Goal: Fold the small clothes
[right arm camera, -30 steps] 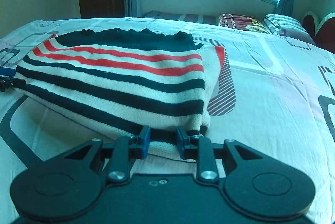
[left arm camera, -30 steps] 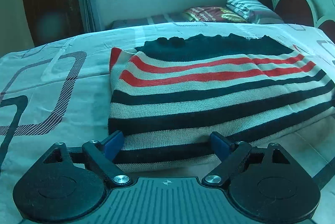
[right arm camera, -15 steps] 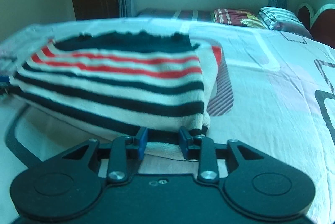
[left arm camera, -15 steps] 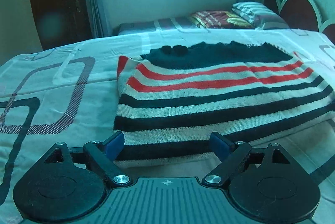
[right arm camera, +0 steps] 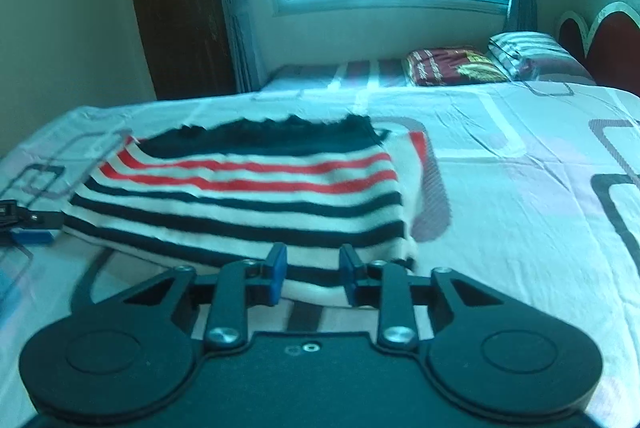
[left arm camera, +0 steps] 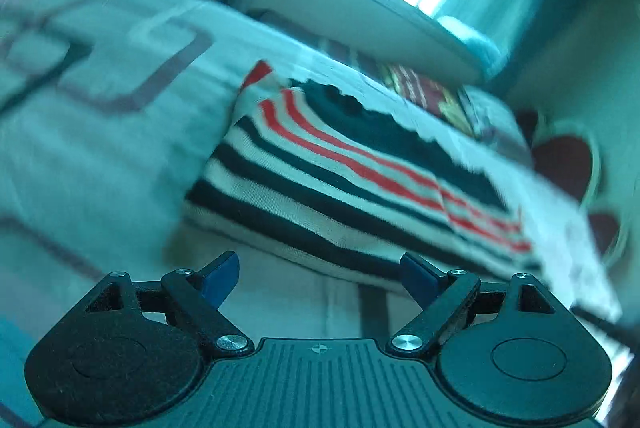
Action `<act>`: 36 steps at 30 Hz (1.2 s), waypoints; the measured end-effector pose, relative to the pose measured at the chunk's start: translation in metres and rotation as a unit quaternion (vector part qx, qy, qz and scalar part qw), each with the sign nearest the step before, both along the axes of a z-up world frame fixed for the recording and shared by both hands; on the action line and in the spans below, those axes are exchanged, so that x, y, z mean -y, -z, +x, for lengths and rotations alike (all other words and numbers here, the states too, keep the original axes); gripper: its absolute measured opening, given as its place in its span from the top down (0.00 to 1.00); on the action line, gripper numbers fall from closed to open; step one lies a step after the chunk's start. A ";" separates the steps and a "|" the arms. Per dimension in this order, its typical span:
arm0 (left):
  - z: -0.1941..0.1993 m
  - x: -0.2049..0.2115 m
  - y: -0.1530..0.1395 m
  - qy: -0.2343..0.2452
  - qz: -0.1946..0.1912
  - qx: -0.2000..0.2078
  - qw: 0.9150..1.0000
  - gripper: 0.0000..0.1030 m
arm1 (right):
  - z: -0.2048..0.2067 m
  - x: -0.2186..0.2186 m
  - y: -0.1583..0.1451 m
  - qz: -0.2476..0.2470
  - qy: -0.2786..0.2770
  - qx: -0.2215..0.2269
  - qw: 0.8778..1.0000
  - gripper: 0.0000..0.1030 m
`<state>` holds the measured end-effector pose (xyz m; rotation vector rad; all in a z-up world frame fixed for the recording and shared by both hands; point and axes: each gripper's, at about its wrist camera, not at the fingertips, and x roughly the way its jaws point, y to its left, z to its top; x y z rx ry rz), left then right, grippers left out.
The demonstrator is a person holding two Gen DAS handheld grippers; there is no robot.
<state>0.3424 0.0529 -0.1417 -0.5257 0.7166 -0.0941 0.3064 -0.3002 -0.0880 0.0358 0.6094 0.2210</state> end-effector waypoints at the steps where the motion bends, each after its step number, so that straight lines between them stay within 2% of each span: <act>1: 0.000 -0.002 0.005 -0.015 -0.024 -0.005 1.000 0.27 | 0.001 -0.004 -0.002 0.004 -0.004 0.005 1.000 0.79; 2: 0.001 -0.004 0.013 -0.031 -0.050 -0.015 0.998 0.42 | 0.003 -0.008 -0.003 0.007 -0.010 0.008 1.000 0.82; 3: 0.003 -0.007 0.021 -0.043 -0.079 -0.026 0.996 0.44 | 0.006 -0.014 -0.004 0.007 -0.017 0.009 1.000 0.83; 5: 0.007 -0.013 0.034 -0.064 -0.125 -0.034 0.989 0.44 | 0.014 -0.023 -0.006 0.011 -0.029 0.010 0.999 0.87; 8: 0.010 -0.019 0.048 -0.086 -0.178 -0.020 0.980 0.44 | 0.028 -0.035 -0.007 0.020 -0.045 0.011 0.999 0.88; 11: 0.015 -0.023 0.058 -0.100 -0.207 -0.007 0.973 0.44 | 0.043 -0.043 -0.004 0.030 -0.055 0.007 0.998 0.88; 21: 0.052 -0.025 0.064 -0.144 -0.226 0.025 0.963 0.44 | 0.103 -0.062 0.017 0.067 -0.076 -0.028 0.994 0.90; 24: 0.066 -0.024 0.063 -0.147 -0.216 0.027 0.965 0.44 | 0.118 -0.067 0.027 0.074 -0.078 -0.042 0.993 0.91; 25: 0.070 -0.022 0.062 -0.146 -0.209 0.028 0.967 0.49 | 0.122 -0.070 0.029 0.076 -0.080 -0.045 0.993 0.92; 26: 0.074 -0.021 0.061 -0.145 -0.197 0.023 0.969 0.59 | 0.125 -0.073 0.032 0.078 -0.083 -0.047 0.992 0.92; 27: 0.077 -0.021 0.061 -0.147 -0.189 0.019 0.971 0.64 | 0.127 -0.076 0.033 0.078 -0.085 -0.048 0.992 0.92; 29: 0.080 -0.026 0.066 -0.149 -0.201 0.021 0.968 0.74 | 0.131 -0.082 0.035 0.079 -0.092 -0.049 0.991 0.92; 32: 0.076 -0.027 0.067 -0.144 -0.201 0.028 0.968 0.80 | 0.134 -0.090 0.037 0.077 -0.100 -0.052 0.991 0.92; 36: 0.068 -0.031 0.064 -0.128 -0.208 0.049 0.968 0.81 | 0.140 -0.096 0.045 0.061 -0.100 -0.069 0.991 0.93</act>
